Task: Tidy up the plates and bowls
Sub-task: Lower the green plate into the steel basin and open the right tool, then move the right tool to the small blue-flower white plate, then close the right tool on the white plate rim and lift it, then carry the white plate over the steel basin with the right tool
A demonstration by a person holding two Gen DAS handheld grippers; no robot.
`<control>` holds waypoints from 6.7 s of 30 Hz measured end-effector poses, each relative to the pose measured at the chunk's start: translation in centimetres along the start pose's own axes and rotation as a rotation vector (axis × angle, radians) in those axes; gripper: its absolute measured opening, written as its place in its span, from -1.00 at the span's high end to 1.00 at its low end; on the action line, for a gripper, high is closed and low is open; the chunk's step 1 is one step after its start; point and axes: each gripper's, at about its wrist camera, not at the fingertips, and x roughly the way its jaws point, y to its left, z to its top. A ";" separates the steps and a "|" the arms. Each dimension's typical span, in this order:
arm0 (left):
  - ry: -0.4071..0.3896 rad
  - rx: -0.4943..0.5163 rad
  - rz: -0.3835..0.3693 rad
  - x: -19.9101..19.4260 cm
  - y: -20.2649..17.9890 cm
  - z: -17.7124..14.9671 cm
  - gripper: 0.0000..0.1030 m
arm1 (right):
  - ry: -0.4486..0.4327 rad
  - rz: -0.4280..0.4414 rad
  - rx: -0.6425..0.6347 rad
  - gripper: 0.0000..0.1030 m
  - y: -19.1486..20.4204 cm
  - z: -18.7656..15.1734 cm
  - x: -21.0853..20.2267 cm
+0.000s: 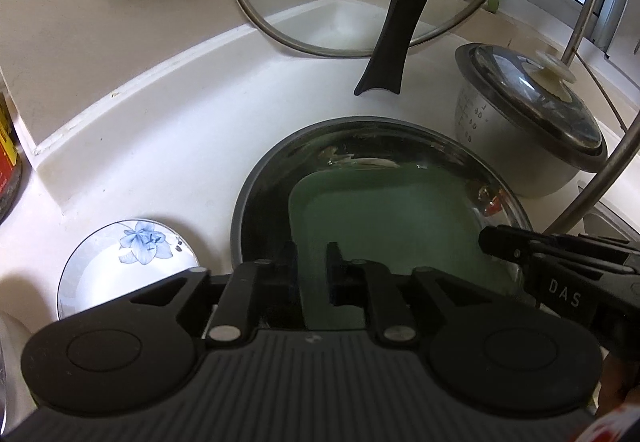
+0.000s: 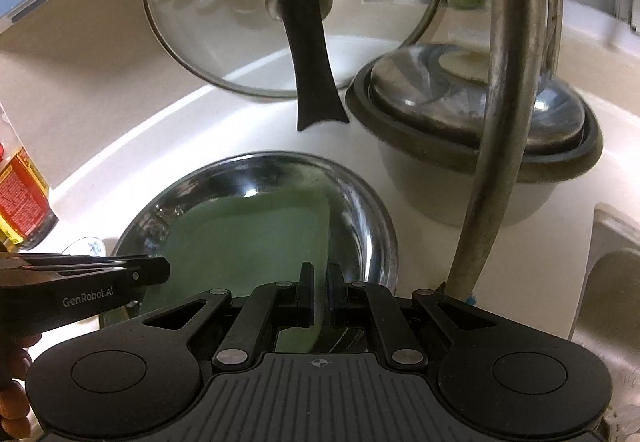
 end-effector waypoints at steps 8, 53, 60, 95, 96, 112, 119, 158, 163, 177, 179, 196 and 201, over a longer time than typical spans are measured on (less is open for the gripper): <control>-0.008 -0.001 0.004 -0.6 0.1 0.0 0.56 | -0.018 -0.006 -0.012 0.86 0.0 0.0 -0.5; -0.020 -0.189 0.132 -13.8 5.8 -8.4 -0.07 | 0.078 0.170 -0.048 -0.14 5.1 -5.4 -7.1; -0.013 -0.218 0.150 -14.6 6.2 -9.8 -0.07 | 0.113 0.196 -0.086 -0.15 6.2 -6.7 -7.5; -0.072 -0.219 0.222 -13.6 8.6 -6.9 -0.04 | 0.027 0.329 -0.132 -0.03 11.1 -4.3 -5.1; -0.075 -0.220 0.223 -13.4 8.7 -6.6 -0.04 | 0.018 0.332 -0.141 0.04 11.3 -3.9 -4.7; -0.036 -0.224 0.231 -7.9 10.2 -3.4 0.27 | 0.061 0.364 -0.166 0.55 13.3 -2.0 0.3; -0.015 -0.216 0.243 -6.1 10.8 -2.6 0.37 | 0.048 0.349 -0.198 0.57 14.4 -0.8 2.0; 0.053 -0.196 0.243 -3.0 13.0 -2.1 0.79 | 0.272 0.243 -0.343 0.79 18.4 2.0 7.8; 0.050 -0.200 0.239 -3.0 13.2 -2.1 0.81 | 0.256 0.261 -0.291 0.84 17.7 1.8 7.4; 0.004 -0.204 0.240 -4.3 13.0 -1.3 0.82 | 0.180 0.276 -0.237 0.87 17.1 2.2 5.7; -0.004 -0.203 0.240 -4.6 13.0 -1.2 0.82 | 0.171 0.278 -0.235 0.87 17.1 2.2 5.4; -0.059 -0.160 0.209 -6.6 10.7 0.1 0.82 | 0.105 0.264 -0.191 0.87 15.3 2.9 2.5; -0.070 -0.131 0.183 -6.9 8.8 0.4 0.82 | 0.088 0.243 -0.167 0.87 13.8 2.9 1.2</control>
